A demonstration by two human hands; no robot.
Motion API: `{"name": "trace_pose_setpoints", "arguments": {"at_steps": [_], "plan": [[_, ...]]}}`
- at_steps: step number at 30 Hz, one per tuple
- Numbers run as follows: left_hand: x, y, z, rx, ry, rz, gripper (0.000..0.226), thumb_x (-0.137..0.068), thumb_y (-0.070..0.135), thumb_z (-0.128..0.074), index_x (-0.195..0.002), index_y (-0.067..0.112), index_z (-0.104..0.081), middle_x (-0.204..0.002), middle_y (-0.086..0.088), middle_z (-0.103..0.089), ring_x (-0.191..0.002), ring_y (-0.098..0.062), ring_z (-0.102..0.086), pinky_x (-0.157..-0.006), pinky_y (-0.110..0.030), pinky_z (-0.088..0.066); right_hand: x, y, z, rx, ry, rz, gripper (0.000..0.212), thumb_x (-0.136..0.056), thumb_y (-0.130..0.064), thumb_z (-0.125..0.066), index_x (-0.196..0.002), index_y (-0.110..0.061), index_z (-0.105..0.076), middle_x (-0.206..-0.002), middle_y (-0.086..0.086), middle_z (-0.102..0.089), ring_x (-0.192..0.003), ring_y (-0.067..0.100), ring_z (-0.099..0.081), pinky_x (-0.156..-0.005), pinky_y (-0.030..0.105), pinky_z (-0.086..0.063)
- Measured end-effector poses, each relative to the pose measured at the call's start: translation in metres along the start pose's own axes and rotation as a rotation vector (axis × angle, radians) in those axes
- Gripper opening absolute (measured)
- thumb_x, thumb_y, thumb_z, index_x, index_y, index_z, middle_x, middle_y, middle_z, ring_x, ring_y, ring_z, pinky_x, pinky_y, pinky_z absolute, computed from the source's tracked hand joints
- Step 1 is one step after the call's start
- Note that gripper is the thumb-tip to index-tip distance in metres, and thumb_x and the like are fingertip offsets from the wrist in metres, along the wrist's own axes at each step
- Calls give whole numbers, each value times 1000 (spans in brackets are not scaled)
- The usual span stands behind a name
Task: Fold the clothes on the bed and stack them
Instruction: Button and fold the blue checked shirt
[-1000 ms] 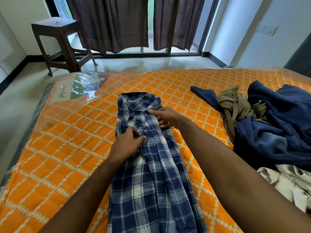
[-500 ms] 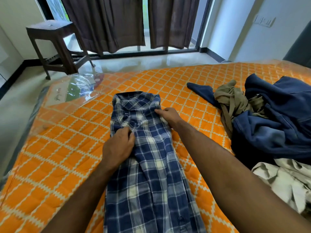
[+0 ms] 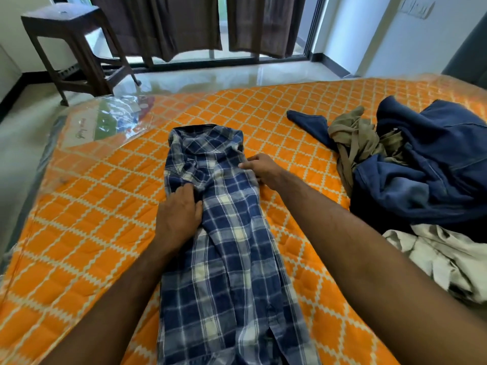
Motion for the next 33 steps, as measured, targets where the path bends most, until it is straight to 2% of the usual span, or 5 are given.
{"name": "trace_pose_setpoints", "arguments": {"at_steps": [5,13,22,29,33], "plan": [[46,31,31,1,-65,-25,44,-91,37,-64,-130,22,-49,-120,-6,-48,-107,-27,-49,-82,-44,-47,90,45,19,-2,-147,-93,35,-89,-26,-77,-109,1,-67,-64,0,-49,-51,11,-42,-46,28,-33],[163,86,43,524,-513,60,19,-99,28,-59,-116,24,-52,-83,6,-51,-68,-4,-50,-57,-17,-35,244,99,9,-41,-312,-179,26,-91,-28,-75,-104,-6,-67,-77,3,-61,-50,8,-45,-42,19,-29],[194,104,56,710,-383,403,23,-92,17,-71,-105,11,-52,-92,-11,-61,-75,-21,-62,-60,-30,-52,335,129,-20,35,-82,-120,44,-90,-29,-75,-115,-14,-42,-114,14,-58,-82,20,-56,-62,30,-46],[190,109,50,591,-378,506,43,-93,29,-71,-56,12,-55,-57,-8,-59,-52,-18,-54,-51,-25,-42,343,140,-24,-18,-45,-168,32,-93,-30,-72,-107,-8,-54,-72,6,-50,-50,15,-39,-45,28,-34],[188,105,43,632,-380,560,40,-94,23,-69,-60,11,-51,-62,-14,-56,-59,-23,-54,-57,-31,-47,344,139,-19,-18,-22,-158,25,-91,-25,-75,-81,-10,-58,-74,7,-57,-51,16,-45,-44,27,-37]]}}
Point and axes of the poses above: each hand's wrist, its own x-axis away from the middle knuckle, its own z-axis out of the back of the hand, y = z × x, the point moved 4 cm from there along -x, towards the middle knuckle
